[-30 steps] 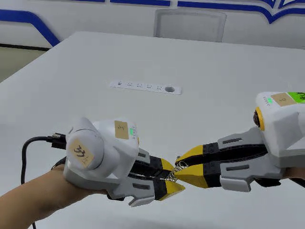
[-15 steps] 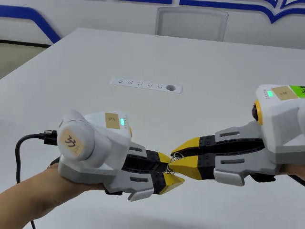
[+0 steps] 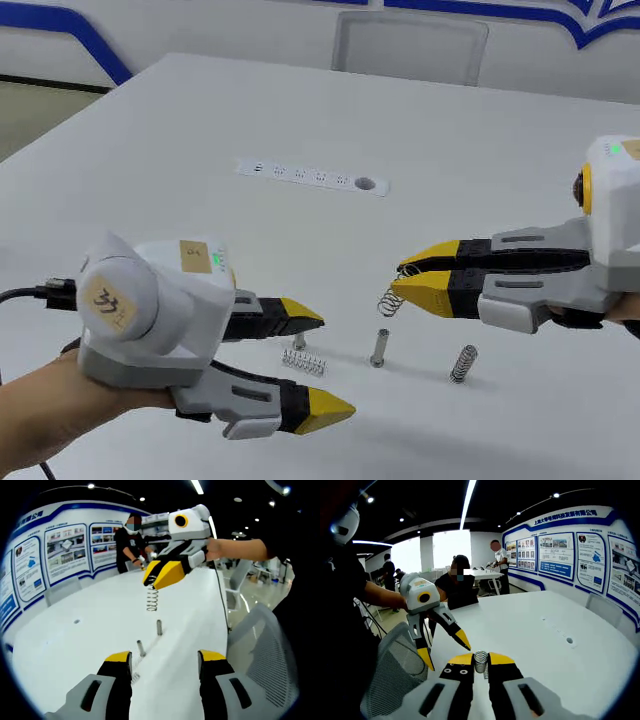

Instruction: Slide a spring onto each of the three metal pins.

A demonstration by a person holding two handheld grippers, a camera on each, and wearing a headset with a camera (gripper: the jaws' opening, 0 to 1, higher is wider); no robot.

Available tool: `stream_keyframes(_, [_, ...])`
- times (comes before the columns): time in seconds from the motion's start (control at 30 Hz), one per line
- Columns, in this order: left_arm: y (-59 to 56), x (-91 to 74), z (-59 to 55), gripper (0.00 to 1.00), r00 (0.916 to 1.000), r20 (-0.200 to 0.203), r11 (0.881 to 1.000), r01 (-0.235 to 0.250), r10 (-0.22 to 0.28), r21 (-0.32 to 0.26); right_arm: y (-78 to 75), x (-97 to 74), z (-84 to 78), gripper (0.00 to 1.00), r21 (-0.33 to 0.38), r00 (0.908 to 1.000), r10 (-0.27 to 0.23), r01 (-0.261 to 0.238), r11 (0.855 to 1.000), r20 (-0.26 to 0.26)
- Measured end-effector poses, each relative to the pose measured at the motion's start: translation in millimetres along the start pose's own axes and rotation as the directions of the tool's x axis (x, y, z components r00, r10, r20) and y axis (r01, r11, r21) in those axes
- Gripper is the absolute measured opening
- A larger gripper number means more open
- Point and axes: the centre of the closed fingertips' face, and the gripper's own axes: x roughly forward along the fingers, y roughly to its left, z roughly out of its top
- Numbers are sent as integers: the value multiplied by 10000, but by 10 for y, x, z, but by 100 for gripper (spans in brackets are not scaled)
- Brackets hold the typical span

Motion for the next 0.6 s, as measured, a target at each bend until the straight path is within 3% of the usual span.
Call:
stream_keyframes(0.2, [254,-183,-64,57,9962,187,9958,-843,850,-353,-269,105,-150,10,913,9979,-629,639,9938,-131])
stream_keyframes(0.33, [488,-298,-44,62,9821,454,9830,-1815,1826,-272,-432,233,-340,10,1156,9939,-928,992,9883,-593])
stream_keyframes(0.43, [566,-336,-1,67,9775,725,9790,-1939,1983,-636,-475,325,-494,10,1217,9898,-968,1093,9865,-1042])
stream_keyframes(0.6, [642,-317,-57,77,9765,493,9755,-2057,2099,-786,-511,427,-672,10,945,9827,-977,1134,9890,-1575])
